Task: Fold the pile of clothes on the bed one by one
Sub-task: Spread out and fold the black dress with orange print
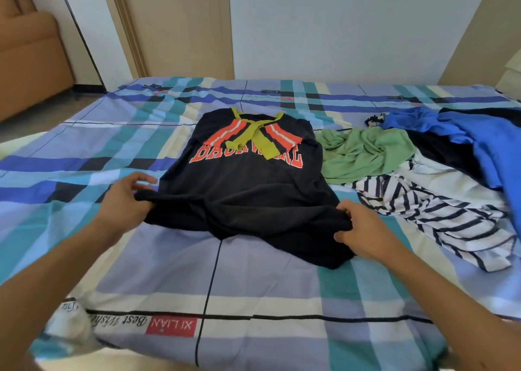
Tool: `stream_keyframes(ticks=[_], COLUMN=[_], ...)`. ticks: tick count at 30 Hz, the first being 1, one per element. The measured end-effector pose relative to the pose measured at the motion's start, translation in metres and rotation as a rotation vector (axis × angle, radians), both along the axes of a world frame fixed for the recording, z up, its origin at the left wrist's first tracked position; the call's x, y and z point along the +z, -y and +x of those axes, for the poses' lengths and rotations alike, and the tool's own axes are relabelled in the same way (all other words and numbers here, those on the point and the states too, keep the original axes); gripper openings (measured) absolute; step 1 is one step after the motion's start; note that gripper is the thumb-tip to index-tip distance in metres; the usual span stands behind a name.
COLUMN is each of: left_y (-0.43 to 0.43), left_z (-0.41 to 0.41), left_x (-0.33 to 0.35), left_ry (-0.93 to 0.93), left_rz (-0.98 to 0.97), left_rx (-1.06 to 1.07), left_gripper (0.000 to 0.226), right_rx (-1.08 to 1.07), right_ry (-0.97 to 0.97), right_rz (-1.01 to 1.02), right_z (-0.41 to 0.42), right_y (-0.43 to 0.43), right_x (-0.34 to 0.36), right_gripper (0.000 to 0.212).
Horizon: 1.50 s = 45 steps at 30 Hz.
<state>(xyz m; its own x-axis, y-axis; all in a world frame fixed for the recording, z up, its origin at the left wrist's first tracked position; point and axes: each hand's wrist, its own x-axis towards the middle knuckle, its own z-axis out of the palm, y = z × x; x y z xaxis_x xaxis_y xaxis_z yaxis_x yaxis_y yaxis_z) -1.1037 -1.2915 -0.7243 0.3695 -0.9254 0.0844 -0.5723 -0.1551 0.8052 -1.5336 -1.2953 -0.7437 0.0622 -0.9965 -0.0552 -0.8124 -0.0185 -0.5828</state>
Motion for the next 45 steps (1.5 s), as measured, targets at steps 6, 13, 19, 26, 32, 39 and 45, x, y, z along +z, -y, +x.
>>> stream_keyframes(ticks=[6, 13, 19, 26, 32, 39, 45], left_y=[-0.010, -0.018, -0.029, -0.069, -0.101, -0.080, -0.080], left_z=[0.039, 0.060, 0.048, 0.068, 0.101, 0.069, 0.078], left_x=[0.026, 0.021, 0.019, 0.034, 0.024, 0.000, 0.006], left_ry=[0.166, 0.432, 0.526, 0.338, 0.403, 0.829, 0.631], left_rz=[-0.119, -0.006, 0.291, 0.271, 0.575, 0.638, 0.158], left_rx=[-0.024, 0.061, -0.060, -0.136, -0.326, -0.303, -0.326], left_gripper=[0.045, 0.037, 0.029, 0.033, 0.035, 0.039, 0.024], right_rx=[-0.075, -0.182, -0.051, 0.093, 0.403, 0.530, 0.540], right_ry=[0.345, 0.036, 0.121, 0.373, 0.236, 0.002, 0.145], right_rz=[-0.152, -0.327, -0.078, 0.037, 0.255, 0.275, 0.218], right_z=[-0.027, -0.050, -0.049, -0.069, -0.080, -0.052, -0.040], right_y=[-0.004, -0.009, -0.009, -0.011, -0.019, -0.032, -0.037], right_x=[0.034, 0.035, 0.024, 0.029, 0.018, 0.002, 0.013], right_gripper=[0.042, 0.033, 0.033, 0.039, 0.039, 0.039, 0.030])
